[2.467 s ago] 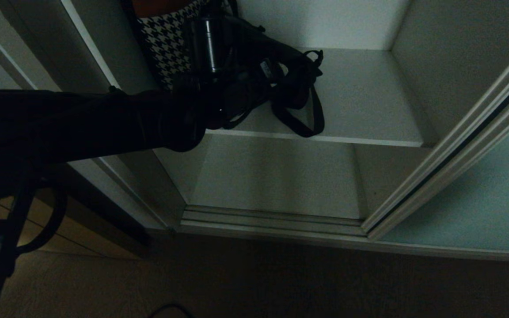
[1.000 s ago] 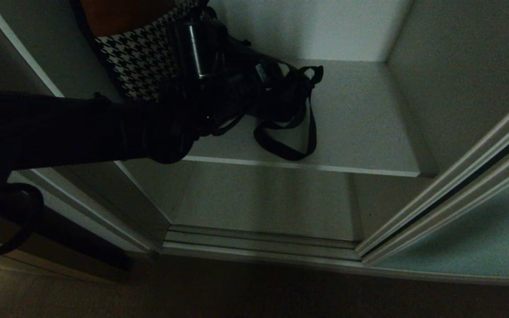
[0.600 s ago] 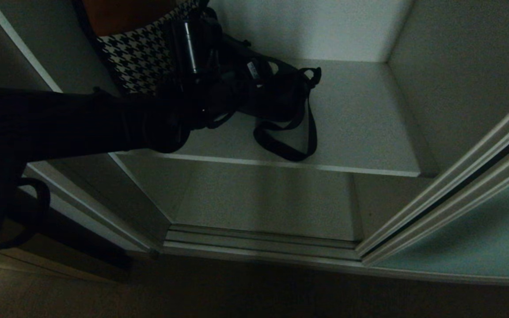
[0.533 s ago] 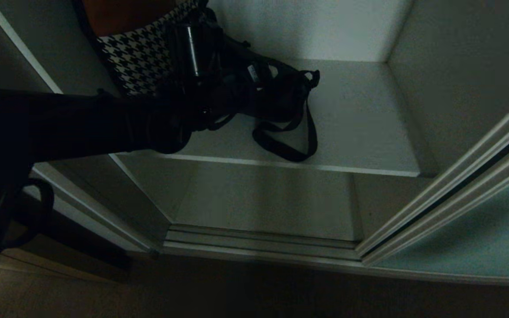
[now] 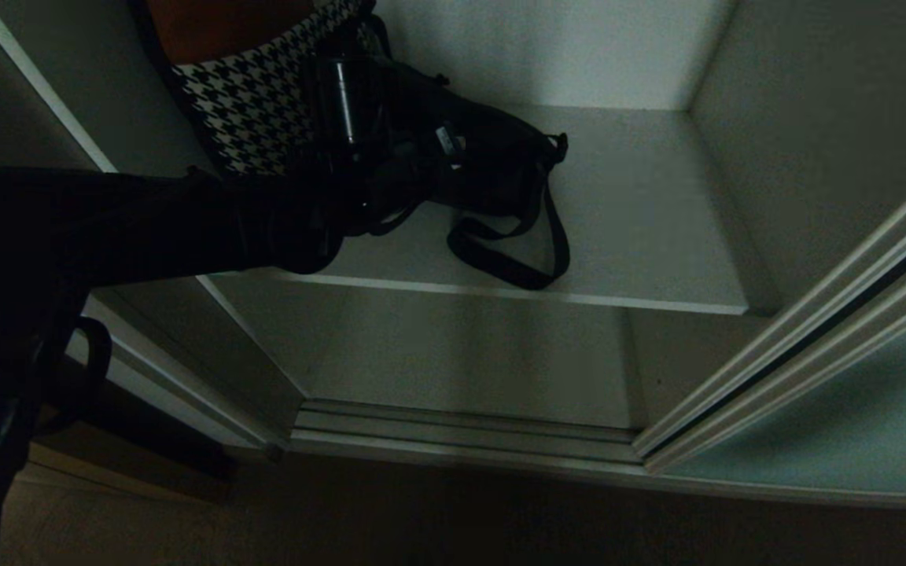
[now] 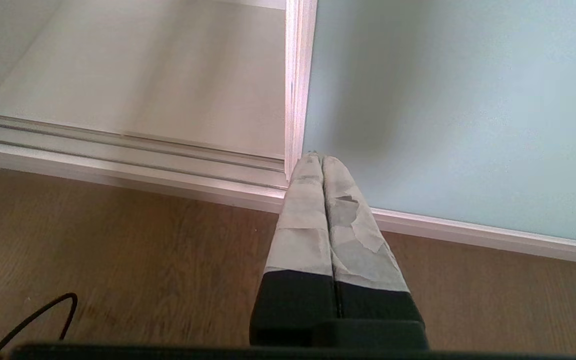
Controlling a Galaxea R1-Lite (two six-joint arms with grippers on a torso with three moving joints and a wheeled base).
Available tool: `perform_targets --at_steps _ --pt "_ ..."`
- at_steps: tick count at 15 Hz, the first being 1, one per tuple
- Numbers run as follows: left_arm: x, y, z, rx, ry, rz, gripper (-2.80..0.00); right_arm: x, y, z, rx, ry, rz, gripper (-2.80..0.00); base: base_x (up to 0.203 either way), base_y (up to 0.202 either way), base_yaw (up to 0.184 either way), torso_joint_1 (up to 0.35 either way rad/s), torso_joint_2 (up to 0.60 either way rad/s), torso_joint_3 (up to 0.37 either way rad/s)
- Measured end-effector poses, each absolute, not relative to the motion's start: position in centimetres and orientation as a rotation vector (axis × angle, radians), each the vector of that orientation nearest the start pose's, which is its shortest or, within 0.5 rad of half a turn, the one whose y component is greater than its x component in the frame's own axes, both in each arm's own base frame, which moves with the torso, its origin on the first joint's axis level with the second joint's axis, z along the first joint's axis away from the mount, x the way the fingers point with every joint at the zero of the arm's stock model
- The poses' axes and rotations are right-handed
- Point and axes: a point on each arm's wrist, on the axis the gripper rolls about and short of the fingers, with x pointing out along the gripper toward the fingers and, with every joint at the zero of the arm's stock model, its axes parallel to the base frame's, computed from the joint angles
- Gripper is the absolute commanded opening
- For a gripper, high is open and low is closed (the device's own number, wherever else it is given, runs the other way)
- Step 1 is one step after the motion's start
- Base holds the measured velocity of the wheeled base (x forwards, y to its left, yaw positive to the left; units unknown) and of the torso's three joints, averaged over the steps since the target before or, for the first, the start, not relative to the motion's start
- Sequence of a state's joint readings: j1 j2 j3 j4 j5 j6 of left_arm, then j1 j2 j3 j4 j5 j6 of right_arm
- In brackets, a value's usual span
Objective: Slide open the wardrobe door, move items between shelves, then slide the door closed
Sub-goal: Place the bag on the lower shelf
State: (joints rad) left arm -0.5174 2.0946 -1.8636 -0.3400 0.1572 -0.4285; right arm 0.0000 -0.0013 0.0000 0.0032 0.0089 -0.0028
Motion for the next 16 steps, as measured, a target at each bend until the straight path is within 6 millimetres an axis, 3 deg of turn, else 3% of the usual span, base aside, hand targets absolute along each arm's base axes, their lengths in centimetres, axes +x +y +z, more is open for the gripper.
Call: perform_targets --at_steps 8,13,16 --pt "38.1 -21.6 31.7 -0.456 -0.055 -0.388 -2.8 -2.3 0.0 7.5 -0.002 0.002 0.009 -2.8 0.0 0.0 0.0 0.0 0.0 0.0" --pt "33.7 -22.3 34.2 -0.363 0.021 -0.385 -2.8 -2.3 0.0 7.5 -0.002 0.002 0.009 -2.8 0.0 0.0 0.0 0.0 0.0 0.0" --pt "31.1 -22.2 36.3 -0.316 -0.03 -0.353 -2.8 -2.3 0.0 7.5 -0.003 0.002 0.009 -2.8 0.0 0.0 0.0 0.0 0.0 0.0"
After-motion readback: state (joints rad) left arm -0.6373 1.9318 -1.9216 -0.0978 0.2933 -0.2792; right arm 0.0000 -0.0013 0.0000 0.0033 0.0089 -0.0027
